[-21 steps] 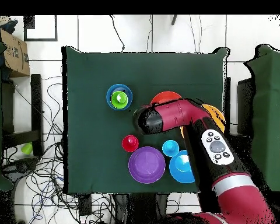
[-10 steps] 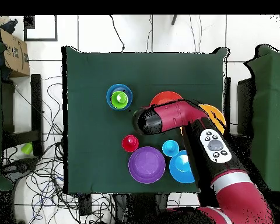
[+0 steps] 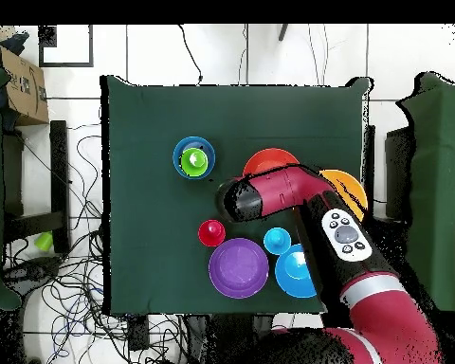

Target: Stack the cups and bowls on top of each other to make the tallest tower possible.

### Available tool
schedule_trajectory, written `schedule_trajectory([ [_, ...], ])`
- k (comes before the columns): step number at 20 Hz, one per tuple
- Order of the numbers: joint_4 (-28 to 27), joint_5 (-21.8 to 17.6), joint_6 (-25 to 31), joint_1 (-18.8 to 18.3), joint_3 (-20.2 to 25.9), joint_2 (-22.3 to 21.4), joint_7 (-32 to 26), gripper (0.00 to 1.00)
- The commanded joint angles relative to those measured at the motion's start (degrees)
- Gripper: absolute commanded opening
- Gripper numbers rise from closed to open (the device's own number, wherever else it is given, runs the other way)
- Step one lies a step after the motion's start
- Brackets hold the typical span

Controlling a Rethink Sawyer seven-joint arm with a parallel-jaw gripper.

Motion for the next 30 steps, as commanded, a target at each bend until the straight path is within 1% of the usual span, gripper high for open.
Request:
schedule_trajectory([
  [1,-4.77,-6.59,-2.85,-0.58,-0.94,4.62,-4.33,1.0],
  [6,-5.62,-7.54,-2.93,-1.37,-0.35,5.48,-4.97,1.0],
  [12,-6.17,-8.32,-3.3,-1.38,-0.28,6.09,-4.54,1.0],
  [19,-5.69,-8.33,-3.28,-1.66,-0.25,5.9,-4.46,1.0],
  [20,-5.4,-7.78,-2.63,-1.81,0.06,5.56,-4.74,1.0],
  [21,-4.76,-7.02,-1.87,-2.16,0.51,4.9,-5.19,1.0],
  [23,-1.34,-3.28,2.62,-3.81,2.67,-0.16,-8.05,1.0],
  [24,0.91,0.0,7.0,-5.31,4.5,-4.0,-10.97,1.0],
  [25,1.71,1.35,9.04,-5.94,5.24,-5.71,-12.3,1.0],
  [26,2.52,3.33,12.37,-6.97,6.36,-7.77,-14.58,1.0],
  [28,2.88,4.94,15.87,-8.09,7.54,-9.62,-17.01,1.0],
  [30,2.67,5.37,17.65,-9.12,8.59,-10.08,-18.77,1.0],
])
